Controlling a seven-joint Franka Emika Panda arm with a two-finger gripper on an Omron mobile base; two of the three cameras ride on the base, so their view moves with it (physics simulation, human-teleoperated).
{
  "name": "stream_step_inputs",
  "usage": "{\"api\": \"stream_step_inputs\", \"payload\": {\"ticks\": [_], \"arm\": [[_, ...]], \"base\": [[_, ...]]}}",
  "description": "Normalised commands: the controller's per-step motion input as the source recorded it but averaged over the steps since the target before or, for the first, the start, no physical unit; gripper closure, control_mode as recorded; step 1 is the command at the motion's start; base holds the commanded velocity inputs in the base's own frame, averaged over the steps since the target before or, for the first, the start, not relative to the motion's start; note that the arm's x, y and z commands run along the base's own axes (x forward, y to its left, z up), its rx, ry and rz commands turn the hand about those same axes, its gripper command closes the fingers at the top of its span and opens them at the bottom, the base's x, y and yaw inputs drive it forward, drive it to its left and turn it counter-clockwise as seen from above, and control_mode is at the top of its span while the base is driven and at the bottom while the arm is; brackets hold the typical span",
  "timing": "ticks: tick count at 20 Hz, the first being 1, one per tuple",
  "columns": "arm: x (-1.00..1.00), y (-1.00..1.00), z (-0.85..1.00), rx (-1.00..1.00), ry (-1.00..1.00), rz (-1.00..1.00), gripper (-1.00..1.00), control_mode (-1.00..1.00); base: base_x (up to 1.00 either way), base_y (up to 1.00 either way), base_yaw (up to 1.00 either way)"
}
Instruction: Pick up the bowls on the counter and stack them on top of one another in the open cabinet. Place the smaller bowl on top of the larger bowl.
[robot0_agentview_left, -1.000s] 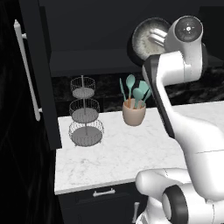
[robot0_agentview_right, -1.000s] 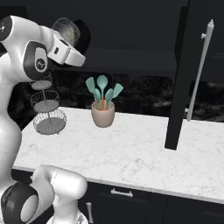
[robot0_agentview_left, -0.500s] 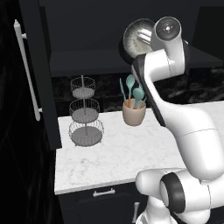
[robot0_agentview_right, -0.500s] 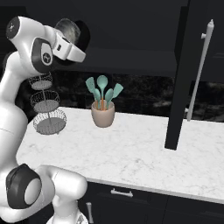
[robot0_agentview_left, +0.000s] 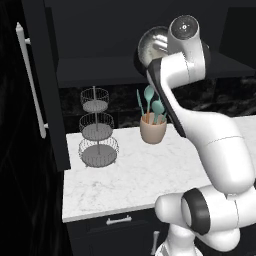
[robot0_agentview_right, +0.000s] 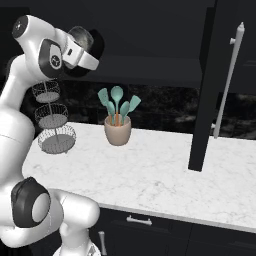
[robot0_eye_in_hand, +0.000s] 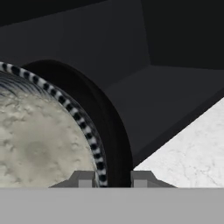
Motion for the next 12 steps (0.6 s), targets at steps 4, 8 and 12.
{"api": "stream_step_inputs", "payload": {"ticks": [4, 8, 12], "arm": [[0.09, 0.00, 0.00, 0.01, 0.11, 0.00, 1.00, -1.00], [0.11, 0.00, -0.02, 0.02, 0.07, 0.00, 1.00, -1.00], [0.06, 0.00, -0.03, 0.04, 0.00, 0.00, 1.00, -1.00]], "base": [[0.00, 0.00, 0.00], [0.00, 0.00, 0.00], [0.00, 0.00, 0.00]]}}
